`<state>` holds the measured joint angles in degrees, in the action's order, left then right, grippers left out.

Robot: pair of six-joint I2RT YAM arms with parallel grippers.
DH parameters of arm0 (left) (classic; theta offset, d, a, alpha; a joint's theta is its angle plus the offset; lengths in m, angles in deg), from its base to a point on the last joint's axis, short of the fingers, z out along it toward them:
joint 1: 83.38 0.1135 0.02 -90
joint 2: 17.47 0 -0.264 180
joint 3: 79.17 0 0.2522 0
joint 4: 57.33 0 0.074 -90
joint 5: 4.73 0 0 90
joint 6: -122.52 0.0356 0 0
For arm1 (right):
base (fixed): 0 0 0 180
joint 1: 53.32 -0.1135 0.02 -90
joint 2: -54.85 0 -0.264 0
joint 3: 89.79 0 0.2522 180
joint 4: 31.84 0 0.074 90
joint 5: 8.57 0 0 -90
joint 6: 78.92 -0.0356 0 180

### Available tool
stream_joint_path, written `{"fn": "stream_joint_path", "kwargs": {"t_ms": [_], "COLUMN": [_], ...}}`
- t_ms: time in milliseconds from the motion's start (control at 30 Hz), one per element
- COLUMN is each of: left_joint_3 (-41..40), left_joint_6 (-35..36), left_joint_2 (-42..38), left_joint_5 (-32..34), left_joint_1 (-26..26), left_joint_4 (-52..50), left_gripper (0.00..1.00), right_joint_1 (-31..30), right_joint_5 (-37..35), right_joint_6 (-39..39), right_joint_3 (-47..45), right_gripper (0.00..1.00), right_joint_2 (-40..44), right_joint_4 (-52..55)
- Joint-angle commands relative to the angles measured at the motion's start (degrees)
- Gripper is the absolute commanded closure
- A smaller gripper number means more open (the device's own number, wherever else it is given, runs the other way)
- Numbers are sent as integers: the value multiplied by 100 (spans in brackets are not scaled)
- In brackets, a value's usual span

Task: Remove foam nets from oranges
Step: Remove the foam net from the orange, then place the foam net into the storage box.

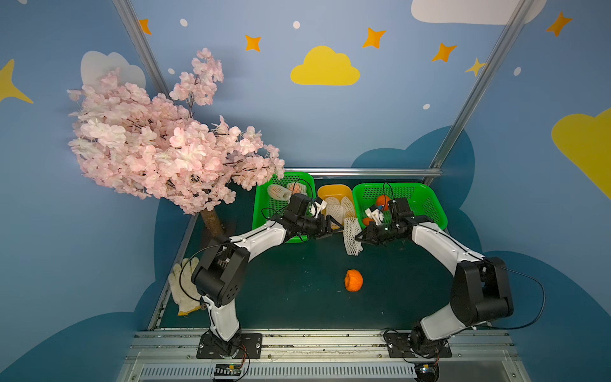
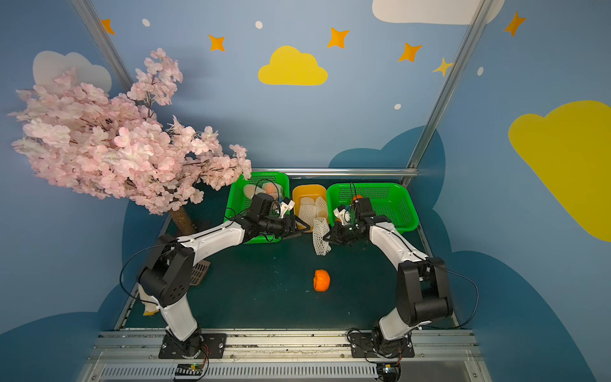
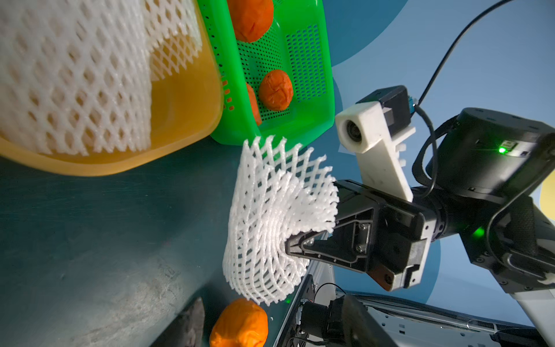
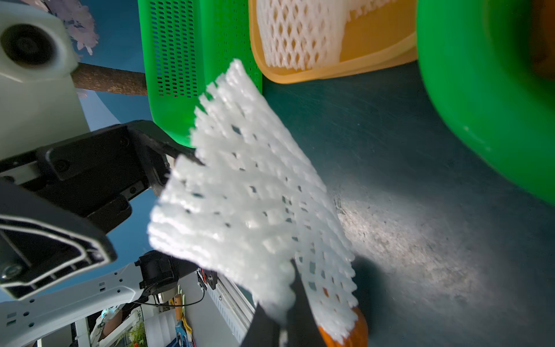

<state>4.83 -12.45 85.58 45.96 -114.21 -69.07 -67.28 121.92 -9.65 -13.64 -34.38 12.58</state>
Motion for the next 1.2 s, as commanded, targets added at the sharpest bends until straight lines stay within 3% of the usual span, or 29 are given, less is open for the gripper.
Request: {"fn": "stream_joint_path", "kwargs": {"t_ms": [0, 500, 800, 1167], "left_joint_3": [-144, -386, -515, -806], "left_joint_6": [112, 41, -21, 6], "left_joint_2": [-202, -263, -285, -576], "left_joint_5": [104, 68, 37, 98], "left_joint_1": [92, 208, 238, 330], "left_joint_4": [-152, -30, 62, 13], "left_gripper": [28, 28, 29, 29], "right_joint_1": [12, -223, -387, -635], "right_joint_5": [32, -100, -205, -859], "right_joint_6": [-17, 151, 157, -47], "right_joint_3": [270, 1583, 2893, 4004], "right_gripper": [100, 100, 100, 98], "right_joint_2": [22, -601, -1587, -2500], "right_joint_4": [175, 896, 1495, 1767]}}
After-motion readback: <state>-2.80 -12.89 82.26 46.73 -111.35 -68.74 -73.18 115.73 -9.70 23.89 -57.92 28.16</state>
